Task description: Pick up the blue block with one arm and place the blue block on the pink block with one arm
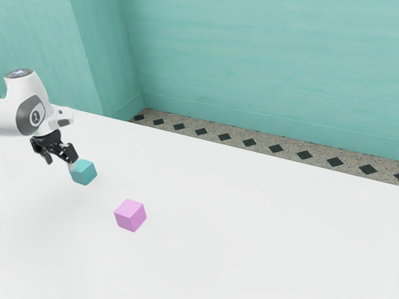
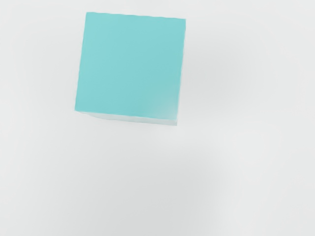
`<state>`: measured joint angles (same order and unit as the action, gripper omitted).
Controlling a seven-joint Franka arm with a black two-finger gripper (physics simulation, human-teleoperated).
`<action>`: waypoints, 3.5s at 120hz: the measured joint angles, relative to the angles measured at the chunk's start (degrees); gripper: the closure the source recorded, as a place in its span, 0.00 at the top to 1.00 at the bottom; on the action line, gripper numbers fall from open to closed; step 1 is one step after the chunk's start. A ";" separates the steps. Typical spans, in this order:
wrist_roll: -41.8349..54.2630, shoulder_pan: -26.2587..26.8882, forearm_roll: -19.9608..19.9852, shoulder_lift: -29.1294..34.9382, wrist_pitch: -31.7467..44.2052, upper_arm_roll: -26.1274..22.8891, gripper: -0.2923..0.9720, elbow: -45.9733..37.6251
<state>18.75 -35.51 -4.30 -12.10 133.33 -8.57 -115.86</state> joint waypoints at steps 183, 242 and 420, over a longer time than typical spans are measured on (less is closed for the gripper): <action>15.91 -4.88 0.40 -17.81 5.21 -5.99 0.49 15.34; 1.66 -3.32 9.80 6.74 13.89 -16.34 0.51 -13.02; -15.07 23.46 10.16 11.03 -17.38 -0.66 0.75 15.66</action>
<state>3.68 -12.05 5.85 -1.08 115.94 -9.24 -100.20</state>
